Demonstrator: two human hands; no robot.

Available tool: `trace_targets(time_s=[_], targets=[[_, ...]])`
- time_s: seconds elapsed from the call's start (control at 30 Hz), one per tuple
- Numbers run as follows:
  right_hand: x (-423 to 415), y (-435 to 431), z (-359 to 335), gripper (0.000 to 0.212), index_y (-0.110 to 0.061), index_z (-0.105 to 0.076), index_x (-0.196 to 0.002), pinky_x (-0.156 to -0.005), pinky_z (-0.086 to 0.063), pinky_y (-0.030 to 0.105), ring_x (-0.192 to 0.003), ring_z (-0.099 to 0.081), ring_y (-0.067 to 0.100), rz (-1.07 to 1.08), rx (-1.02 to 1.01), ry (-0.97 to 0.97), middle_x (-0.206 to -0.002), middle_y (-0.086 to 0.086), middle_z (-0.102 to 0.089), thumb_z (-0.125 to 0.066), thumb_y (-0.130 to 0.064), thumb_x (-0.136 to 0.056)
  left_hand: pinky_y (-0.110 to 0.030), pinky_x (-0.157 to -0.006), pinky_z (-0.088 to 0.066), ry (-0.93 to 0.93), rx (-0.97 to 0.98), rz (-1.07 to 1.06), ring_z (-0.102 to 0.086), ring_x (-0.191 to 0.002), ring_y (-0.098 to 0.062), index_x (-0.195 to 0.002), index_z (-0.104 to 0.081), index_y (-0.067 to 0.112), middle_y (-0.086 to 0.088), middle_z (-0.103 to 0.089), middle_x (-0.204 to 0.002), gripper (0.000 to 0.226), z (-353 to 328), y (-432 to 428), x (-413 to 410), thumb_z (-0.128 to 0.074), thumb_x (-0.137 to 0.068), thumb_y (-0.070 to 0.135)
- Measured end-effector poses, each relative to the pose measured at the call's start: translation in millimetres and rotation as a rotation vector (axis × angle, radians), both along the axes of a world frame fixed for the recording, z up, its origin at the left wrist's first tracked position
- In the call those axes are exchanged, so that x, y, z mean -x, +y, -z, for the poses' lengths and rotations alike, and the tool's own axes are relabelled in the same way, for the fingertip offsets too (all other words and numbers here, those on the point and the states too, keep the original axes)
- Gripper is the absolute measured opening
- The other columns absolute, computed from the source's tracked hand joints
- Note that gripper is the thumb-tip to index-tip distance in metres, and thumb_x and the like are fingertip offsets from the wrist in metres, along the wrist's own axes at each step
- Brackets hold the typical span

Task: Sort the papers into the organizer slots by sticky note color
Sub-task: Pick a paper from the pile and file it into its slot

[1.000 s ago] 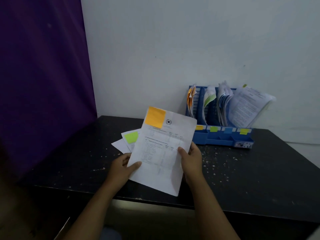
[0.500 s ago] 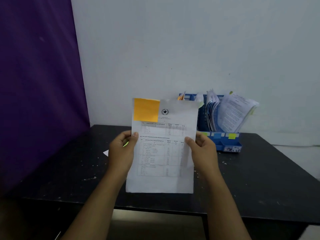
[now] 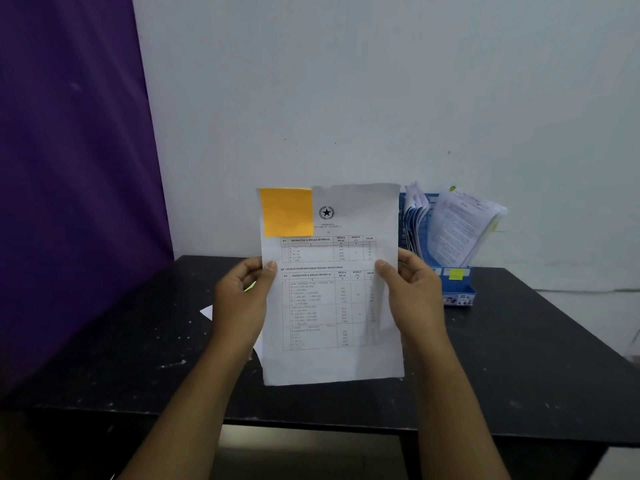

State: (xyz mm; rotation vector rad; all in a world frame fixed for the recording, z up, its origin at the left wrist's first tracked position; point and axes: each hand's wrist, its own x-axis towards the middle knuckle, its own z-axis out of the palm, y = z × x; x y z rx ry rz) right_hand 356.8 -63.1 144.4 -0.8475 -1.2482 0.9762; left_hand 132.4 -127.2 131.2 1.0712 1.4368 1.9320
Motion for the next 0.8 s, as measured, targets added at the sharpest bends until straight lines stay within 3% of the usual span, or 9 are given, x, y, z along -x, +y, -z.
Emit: trace_targets(time_s=[0.17, 0.27, 0.33, 0.4, 0.5, 0.63, 0.73, 0.8], targets=[[-2, 2, 1, 0.016, -0.034, -0.069, -0.109, -0.069, -0.059, 0.019, -0.094, -0.074, -0.003, 0.017, -0.002, -0.015, -0.102, -0.019, -0.078, -0.068, -0.02, -0.101, -0.031, -0.076, -0.064, 0.095, 0.055, 0.051, -0.078, -0.096, -0.01, -0.112, -0.075, 0.021, 0.011, -0.081, -0.104, 0.014, -6, -3, 8, -0.075, -0.097, 0.021], [-6, 4, 4, 0.017, -0.029, -0.07, -0.112, -0.073, -0.06, 0.022, -0.094, -0.075, 0.002, 0.03, -0.02, -0.022, -0.105, -0.014, -0.079, -0.068, -0.017, -0.1, -0.026, -0.079, -0.057, 0.223, 0.085, 0.102, -0.076, -0.094, -0.003, -0.11, -0.078, 0.026, 0.012, -0.081, -0.102, 0.016, -18, -8, 13, -0.077, -0.095, 0.031], [-9, 5, 7, 0.02, -0.03, -0.069, -0.113, -0.074, -0.061, 0.025, -0.096, -0.076, 0.006, 0.04, -0.009, -0.057, -0.107, -0.012, -0.078, -0.069, -0.016, -0.099, -0.019, -0.069, -0.052, 0.238, 0.09, 0.127, -0.073, -0.073, -0.001, -0.101, -0.081, 0.023, 0.011, -0.079, -0.085, 0.017, -24, -9, 14, -0.074, -0.097, 0.037], [-10, 7, 11, 0.025, -0.033, -0.068, -0.116, -0.078, -0.062, 0.031, -0.097, -0.074, 0.01, 0.073, 0.004, -0.12, -0.107, -0.012, -0.077, -0.071, -0.017, -0.098, -0.023, -0.055, -0.043, 0.246, 0.118, 0.087, -0.056, -0.048, -0.007, -0.087, -0.076, 0.007, -0.005, -0.062, -0.064, 0.038, -29, -7, 15, -0.07, -0.098, 0.043], [-11, 9, 16, 0.038, -0.039, -0.065, -0.129, -0.088, -0.061, 0.039, -0.101, -0.066, 0.007, 0.218, -0.007, -0.256, -0.113, -0.016, -0.069, -0.072, -0.02, -0.097, -0.027, -0.047, -0.046, 0.221, 0.132, 0.06, -0.055, -0.043, -0.016, -0.09, -0.063, -0.013, -0.021, -0.054, -0.065, 0.056, -39, 1, 10, -0.068, -0.101, 0.042], [-1, 0, 23, 0.049, -0.043, -0.056, -0.141, -0.098, -0.058, 0.044, -0.119, -0.058, 0.009, 0.31, -0.068, -0.392, -0.133, -0.015, -0.059, -0.071, -0.047, -0.095, -0.029, -0.047, -0.057, 0.166, 0.092, 0.109, -0.069, -0.048, -0.025, -0.088, -0.061, -0.017, -0.035, -0.063, -0.072, 0.053, -54, 13, -11, -0.065, -0.104, 0.033], [12, -17, 29, 0.07, -0.041, -0.051, -0.146, -0.111, -0.048, 0.042, -0.136, -0.045, 0.006, 0.348, -0.132, -0.557, -0.151, -0.016, -0.048, -0.056, -0.08, -0.088, -0.032, -0.053, -0.061, 0.183, 0.069, 0.147, -0.072, -0.052, -0.03, -0.08, -0.063, -0.008, -0.032, -0.07, -0.069, 0.048, -67, 20, -35, -0.061, -0.107, 0.032], [19, -26, 30, 0.087, -0.042, -0.045, -0.151, -0.114, -0.041, 0.039, -0.146, -0.035, 0.006, 0.34, -0.141, -0.663, -0.161, -0.017, -0.038, -0.047, -0.093, -0.08, -0.034, -0.057, -0.062, 0.192, 0.065, 0.136, -0.074, -0.057, -0.035, -0.086, -0.06, -0.012, -0.026, -0.073, -0.067, 0.051, -78, 24, -50, -0.058, -0.108, 0.034]])
